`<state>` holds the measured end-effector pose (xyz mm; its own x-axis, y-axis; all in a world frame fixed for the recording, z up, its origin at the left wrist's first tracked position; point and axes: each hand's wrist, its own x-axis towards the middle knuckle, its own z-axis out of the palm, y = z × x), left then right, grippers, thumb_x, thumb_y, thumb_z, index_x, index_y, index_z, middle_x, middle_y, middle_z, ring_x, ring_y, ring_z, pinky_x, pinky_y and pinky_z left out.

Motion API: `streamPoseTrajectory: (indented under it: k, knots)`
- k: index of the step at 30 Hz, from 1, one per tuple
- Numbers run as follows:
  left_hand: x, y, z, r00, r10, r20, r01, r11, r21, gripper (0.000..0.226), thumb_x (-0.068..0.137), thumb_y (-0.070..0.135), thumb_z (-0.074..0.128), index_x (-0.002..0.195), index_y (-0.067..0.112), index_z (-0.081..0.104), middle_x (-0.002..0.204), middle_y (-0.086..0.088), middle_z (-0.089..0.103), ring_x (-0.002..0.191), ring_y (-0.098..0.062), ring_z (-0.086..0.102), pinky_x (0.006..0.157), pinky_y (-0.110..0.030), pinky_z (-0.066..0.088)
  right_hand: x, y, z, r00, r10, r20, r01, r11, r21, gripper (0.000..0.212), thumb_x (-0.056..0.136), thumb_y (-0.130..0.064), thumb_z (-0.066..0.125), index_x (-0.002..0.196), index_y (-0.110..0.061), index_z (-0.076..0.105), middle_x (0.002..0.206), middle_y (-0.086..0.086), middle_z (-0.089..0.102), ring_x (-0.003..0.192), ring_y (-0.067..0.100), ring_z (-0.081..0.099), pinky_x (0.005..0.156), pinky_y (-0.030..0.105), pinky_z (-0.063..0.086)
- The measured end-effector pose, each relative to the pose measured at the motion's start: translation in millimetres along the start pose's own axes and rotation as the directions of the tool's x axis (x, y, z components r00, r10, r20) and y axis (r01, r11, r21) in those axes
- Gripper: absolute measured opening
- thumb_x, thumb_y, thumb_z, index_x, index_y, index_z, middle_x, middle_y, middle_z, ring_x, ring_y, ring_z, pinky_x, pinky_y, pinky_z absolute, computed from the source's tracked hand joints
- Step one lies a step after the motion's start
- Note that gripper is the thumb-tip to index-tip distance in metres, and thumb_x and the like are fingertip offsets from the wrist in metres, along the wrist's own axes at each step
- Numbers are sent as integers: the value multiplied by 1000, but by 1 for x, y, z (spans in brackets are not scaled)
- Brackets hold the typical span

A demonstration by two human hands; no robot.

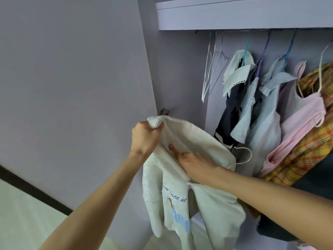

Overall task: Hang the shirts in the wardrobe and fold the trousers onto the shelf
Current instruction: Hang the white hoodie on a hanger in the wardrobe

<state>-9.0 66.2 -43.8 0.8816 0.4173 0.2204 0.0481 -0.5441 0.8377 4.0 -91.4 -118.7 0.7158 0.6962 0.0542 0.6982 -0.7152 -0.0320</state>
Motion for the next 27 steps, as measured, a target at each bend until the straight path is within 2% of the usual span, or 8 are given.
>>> streamPoseTrajectory:
  k: [3, 5, 8, 11, 13, 21, 24, 27]
  knots:
    - [4, -2, -2, 997, -72, -22, 68, 987, -145, 26, 86, 20, 60, 76, -4, 63, 61, 1, 51, 60, -13, 46, 49, -19, 36, -5, 3, -3, 989, 48, -139, 1, 943, 332, 62, 90, -7, 48, 144, -28, 26, 117, 6, 60, 73, 15, 51, 50, 13, 29]
    - [5, -5, -3, 992, -121, -26, 113, 972, -208, 21, 85, 19, 61, 76, 0, 64, 66, -1, 55, 66, -15, 49, 55, -24, 39, -12, -2, 0, 957, 129, -259, 3, 891, 454, 30, 95, -19, 49, 124, -21, 49, 101, 3, 68, 75, 14, 56, 56, 14, 34]
    - [4, -8, -3, 989, -146, 2, 142, 963, -231, 21, 86, 18, 61, 80, -1, 65, 73, -6, 59, 70, -16, 54, 61, -27, 43, -19, -13, 7, 930, 244, -275, -19, 778, 629, 13, 93, -21, 53, 100, -16, 64, 82, -2, 69, 75, 10, 58, 58, 14, 39]
    - [3, -9, -6, 995, -101, -11, 99, 988, -122, 26, 86, 19, 60, 73, -3, 61, 59, 0, 51, 58, -14, 46, 49, -17, 37, -15, -14, 6, 953, 166, -253, -21, 870, 492, 12, 89, -5, 52, 91, -11, 63, 65, 3, 60, 57, 20, 53, 50, 29, 37]
    - [3, -6, -11, 998, -58, -30, 56, 997, -50, 29, 86, 20, 59, 64, 3, 56, 54, 3, 48, 53, -11, 43, 40, -12, 31, -9, -13, 2, 965, 126, -231, -24, 917, 399, 21, 81, 5, 50, 91, -11, 60, 58, 1, 48, 51, 21, 44, 44, 26, 24]
    - [2, 1, -12, 999, 18, -47, -18, 1000, -16, 31, 86, 23, 59, 58, 10, 55, 53, 5, 49, 52, -9, 44, 40, -10, 32, -2, -17, 7, 978, 85, -188, -39, 972, 233, 32, 85, 3, 40, 108, -14, 53, 87, 10, 63, 62, 25, 57, 48, 29, 31]
    - [8, -5, -15, 997, -69, -32, 67, 994, -82, 27, 84, 23, 61, 60, 11, 56, 54, 6, 48, 52, -8, 44, 42, -10, 31, -4, -21, 9, 959, 171, -227, -73, 920, 384, 10, 94, -12, 44, 95, -15, 53, 76, 7, 62, 59, 23, 56, 52, 36, 44]
    - [14, -11, -15, 973, -227, 25, 224, 925, -306, 15, 83, 18, 62, 76, 5, 60, 69, -4, 50, 67, -17, 47, 58, -27, 36, -8, -25, 7, 930, 336, -151, -141, 703, 697, 13, 94, -25, 51, 89, -14, 55, 67, -5, 57, 52, 2, 48, 52, 14, 39]
